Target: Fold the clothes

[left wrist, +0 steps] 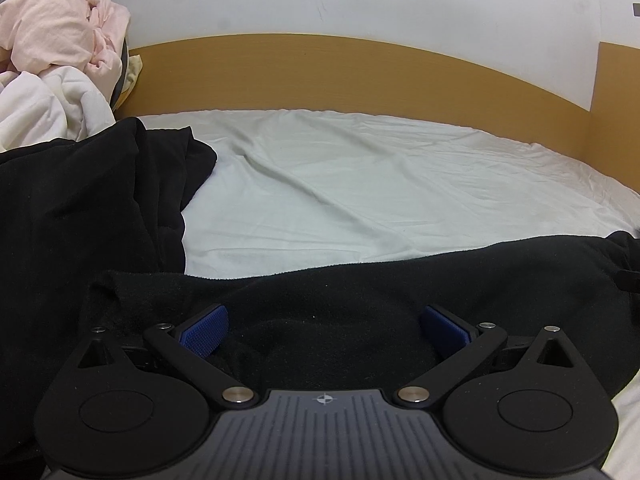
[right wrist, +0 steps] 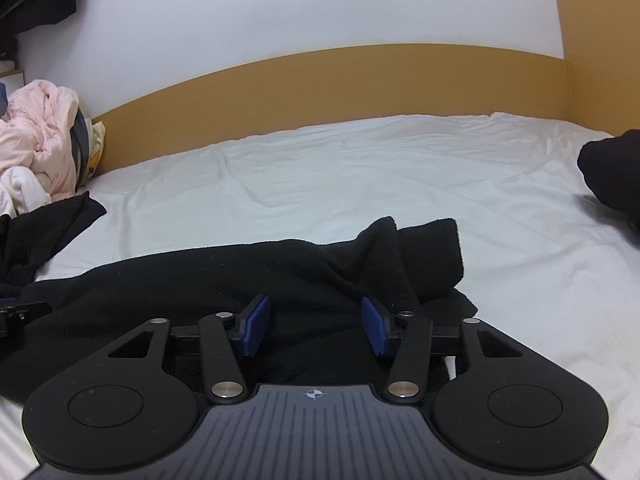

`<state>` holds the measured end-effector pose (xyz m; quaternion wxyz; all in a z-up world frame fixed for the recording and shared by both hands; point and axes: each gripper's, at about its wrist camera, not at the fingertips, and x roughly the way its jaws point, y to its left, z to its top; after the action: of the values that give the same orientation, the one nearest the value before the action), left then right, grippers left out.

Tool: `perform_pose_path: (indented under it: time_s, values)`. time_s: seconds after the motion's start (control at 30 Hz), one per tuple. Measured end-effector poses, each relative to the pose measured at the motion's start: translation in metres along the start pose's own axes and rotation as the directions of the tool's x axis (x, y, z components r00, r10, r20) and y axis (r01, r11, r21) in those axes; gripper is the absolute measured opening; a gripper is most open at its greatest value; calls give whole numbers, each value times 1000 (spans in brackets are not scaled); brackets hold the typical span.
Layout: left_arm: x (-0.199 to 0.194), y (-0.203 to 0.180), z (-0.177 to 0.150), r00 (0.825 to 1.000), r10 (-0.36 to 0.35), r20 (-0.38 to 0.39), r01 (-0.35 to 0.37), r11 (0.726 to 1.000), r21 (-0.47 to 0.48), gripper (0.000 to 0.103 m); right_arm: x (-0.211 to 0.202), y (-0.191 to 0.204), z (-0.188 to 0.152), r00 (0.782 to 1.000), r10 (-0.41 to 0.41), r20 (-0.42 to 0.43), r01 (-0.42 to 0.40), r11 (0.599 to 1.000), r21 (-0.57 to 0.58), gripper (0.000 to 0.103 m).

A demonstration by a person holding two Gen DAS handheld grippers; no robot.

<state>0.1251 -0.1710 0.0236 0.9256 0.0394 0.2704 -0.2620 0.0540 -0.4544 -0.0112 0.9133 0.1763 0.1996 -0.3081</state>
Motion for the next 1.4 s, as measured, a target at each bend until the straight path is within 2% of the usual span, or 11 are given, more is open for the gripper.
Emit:
perform_pose_path:
  time_s: [0.37, 0.57, 0.6, 0.63, 0.7, 0.73, 0.8, 0.9, 1.1, 1.27, 1.4]
  values:
    - [-5, 1, -1, 1000, -9, 3, 9, 1000, 12, 103, 4, -9, 1, 1000, -24, -17, 24, 1000, -7, 17]
    - [-49, 19, -17, 995, -62, 77, 49, 986, 160, 102, -8, -15, -3, 998, -67, -14, 64, 991, -120, 9]
    - [-59, 23, -21, 995, -43, 85, 27, 982, 187, 102, -13, -18, -3, 991, -133, 4, 132, 981, -144, 11]
    - [-69, 27, -25, 995, -23, 92, 3, 977, 213, 102, -19, -25, -3, 975, -220, 30, 222, 963, -152, 42]
    - [-86, 40, -30, 997, -20, 79, 4, 982, 191, 102, -41, -44, -1, 934, -349, 78, 352, 935, -39, 77]
    - [-93, 47, -32, 996, -46, 74, 34, 987, 158, 102, -53, -53, 2, 930, -359, 78, 356, 933, 44, 77]
    - [-97, 54, -33, 995, -89, 53, 83, 991, 105, 102, -71, -68, 3, 970, -239, 43, 228, 956, 187, 77]
    - [-95, 50, -34, 999, -18, 51, 17, 999, 29, 102, -82, -70, -1, 999, -43, 11, 38, 952, 304, 78]
    - [-109, 66, -43, 998, -53, 29, 58, 974, -217, 102, -64, -52, -14, 974, 142, -176, -46, 887, 459, 80]
    - [-106, 73, -43, 973, -232, -18, 206, 893, -400, 102, -41, -39, -20, 937, 318, -144, -157, 753, 639, 80]
    - [-82, 57, -37, 976, -212, -39, 178, 896, -406, 102, -14, -25, -21, 951, 288, -114, -142, 732, 667, 77]
